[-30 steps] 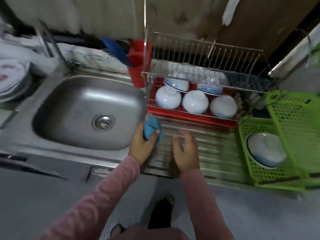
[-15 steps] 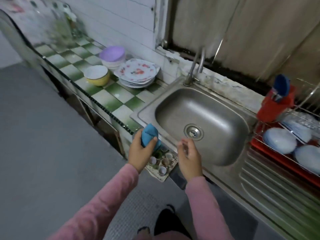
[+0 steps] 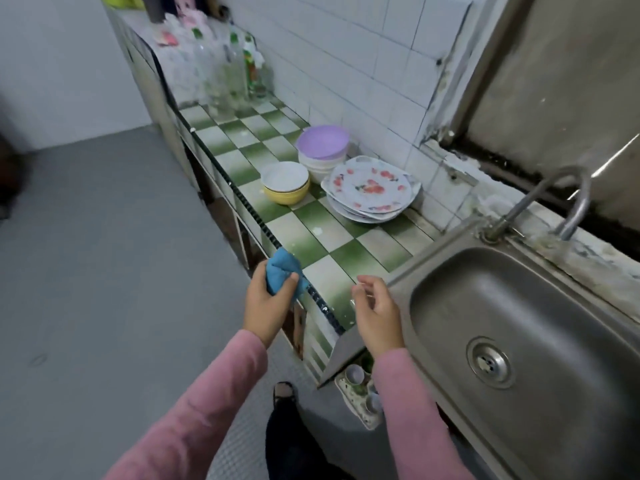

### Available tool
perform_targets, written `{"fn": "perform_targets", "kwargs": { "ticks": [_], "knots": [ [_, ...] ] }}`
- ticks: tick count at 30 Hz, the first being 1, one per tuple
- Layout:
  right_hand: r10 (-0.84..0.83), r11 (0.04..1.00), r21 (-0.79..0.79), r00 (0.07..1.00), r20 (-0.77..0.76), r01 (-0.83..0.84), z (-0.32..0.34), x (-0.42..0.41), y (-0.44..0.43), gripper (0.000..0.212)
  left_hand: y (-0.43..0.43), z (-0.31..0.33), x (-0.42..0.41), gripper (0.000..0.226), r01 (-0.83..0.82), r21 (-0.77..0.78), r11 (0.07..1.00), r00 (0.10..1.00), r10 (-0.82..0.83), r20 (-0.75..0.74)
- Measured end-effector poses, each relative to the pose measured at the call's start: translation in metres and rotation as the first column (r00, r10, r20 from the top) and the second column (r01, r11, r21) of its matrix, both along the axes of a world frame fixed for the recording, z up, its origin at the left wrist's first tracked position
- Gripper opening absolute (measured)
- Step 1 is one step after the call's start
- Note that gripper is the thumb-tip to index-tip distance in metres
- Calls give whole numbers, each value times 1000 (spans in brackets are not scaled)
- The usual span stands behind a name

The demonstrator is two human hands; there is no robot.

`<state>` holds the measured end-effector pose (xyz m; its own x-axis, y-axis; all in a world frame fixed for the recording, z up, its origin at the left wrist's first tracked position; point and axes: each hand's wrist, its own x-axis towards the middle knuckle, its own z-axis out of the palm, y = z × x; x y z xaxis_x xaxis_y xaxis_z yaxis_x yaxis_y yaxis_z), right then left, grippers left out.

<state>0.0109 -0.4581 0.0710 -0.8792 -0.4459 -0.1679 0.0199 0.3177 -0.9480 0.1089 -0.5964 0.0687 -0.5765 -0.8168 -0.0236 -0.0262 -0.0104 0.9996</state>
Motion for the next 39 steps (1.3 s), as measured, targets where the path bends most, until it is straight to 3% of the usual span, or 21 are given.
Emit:
{"fn": "perform_targets", "kwargs": {
  "ticks": [16,21,28,32,39],
  "knots": [
    [2,987,160,997,73,-13,-5,-122,-230,22,-224,-10,-122,23,59,27,998,992,-62,111],
    [-60,970,243,991,117,30,-17,-139,-290,23,-293,-17,-149,23,138,27,990,982,-140,128],
    [-312,918,306,936,165,252,-37,-144,-379,11,-396,-22,-167,26,280,-38,959,942,-267,204],
    [-388,892,342,890,240,296,-48,-147,-417,30,-433,-17,-173,19,409,-24,912,891,-394,224],
    [-507,784,506,841,190,358,-53,-183,-434,53,-471,-20,-202,26,497,65,865,834,-497,238]
  ]
}}
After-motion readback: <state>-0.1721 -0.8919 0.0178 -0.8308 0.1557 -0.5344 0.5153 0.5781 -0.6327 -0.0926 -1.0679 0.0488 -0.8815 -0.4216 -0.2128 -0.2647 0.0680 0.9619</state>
